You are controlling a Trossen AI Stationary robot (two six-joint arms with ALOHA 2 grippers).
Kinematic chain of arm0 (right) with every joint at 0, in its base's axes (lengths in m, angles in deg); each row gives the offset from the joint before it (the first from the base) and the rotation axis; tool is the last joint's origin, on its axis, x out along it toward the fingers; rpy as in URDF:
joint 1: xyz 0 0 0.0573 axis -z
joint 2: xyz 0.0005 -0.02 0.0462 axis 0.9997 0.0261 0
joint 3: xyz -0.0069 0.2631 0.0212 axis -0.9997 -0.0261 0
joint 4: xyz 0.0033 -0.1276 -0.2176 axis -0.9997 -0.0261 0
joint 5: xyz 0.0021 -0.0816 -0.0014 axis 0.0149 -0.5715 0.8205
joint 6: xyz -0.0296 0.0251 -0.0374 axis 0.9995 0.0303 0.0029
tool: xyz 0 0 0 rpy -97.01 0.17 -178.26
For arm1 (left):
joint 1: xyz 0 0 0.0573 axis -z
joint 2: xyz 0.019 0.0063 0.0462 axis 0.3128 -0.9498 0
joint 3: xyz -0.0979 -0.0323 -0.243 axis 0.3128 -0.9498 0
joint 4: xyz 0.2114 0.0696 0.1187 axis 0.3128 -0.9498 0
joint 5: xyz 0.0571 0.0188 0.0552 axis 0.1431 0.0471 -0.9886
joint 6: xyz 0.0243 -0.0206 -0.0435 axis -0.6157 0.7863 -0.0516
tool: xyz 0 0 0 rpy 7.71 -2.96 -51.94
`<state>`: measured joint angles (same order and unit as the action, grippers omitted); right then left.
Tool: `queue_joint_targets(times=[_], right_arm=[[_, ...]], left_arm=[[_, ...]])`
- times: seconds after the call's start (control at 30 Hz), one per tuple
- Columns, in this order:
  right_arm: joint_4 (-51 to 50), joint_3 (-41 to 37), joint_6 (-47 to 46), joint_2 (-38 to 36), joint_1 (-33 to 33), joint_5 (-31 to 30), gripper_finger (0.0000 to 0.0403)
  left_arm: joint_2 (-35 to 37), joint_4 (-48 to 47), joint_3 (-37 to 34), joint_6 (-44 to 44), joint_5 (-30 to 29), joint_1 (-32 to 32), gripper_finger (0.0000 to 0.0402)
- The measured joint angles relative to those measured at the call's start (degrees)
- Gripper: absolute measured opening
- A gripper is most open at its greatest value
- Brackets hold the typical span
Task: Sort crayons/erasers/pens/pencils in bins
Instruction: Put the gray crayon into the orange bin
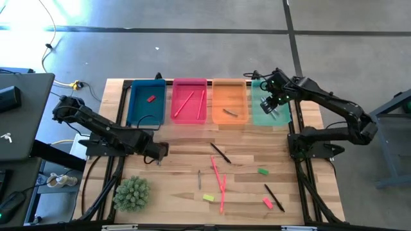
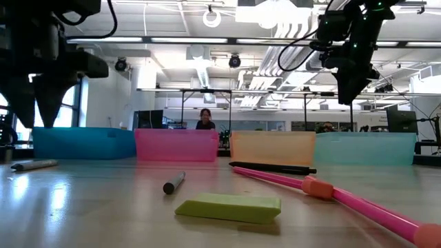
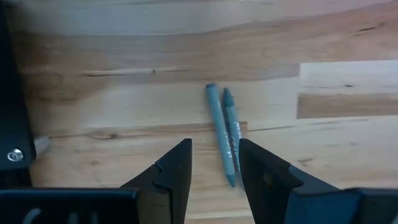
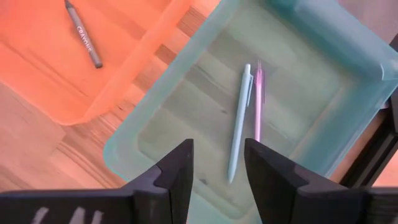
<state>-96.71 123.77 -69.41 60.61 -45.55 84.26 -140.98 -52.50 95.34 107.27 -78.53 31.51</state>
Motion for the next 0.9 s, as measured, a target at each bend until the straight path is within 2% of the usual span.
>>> queue_joint_targets(times=[0.3,0.47,0.9], right_arm=[[0.0,0.0,1.3,0.0,0.0,0.0,0.0134],[-0.2,0.0,2.2,0.0,0.0,-0.1,0.0134],[-0.2,0.0,2.4,0.0,0.0,-0.1,0.0134]], left_arm=[[-5.9,6.3,-1.9,0.9,0.1,0.0,0.0119],[-8.8,5.8,-1.9,1.6,0.5,0.0,0.0119],[-10.7,5.8,-1.9,1.6,0.6,0.0,0.0119]])
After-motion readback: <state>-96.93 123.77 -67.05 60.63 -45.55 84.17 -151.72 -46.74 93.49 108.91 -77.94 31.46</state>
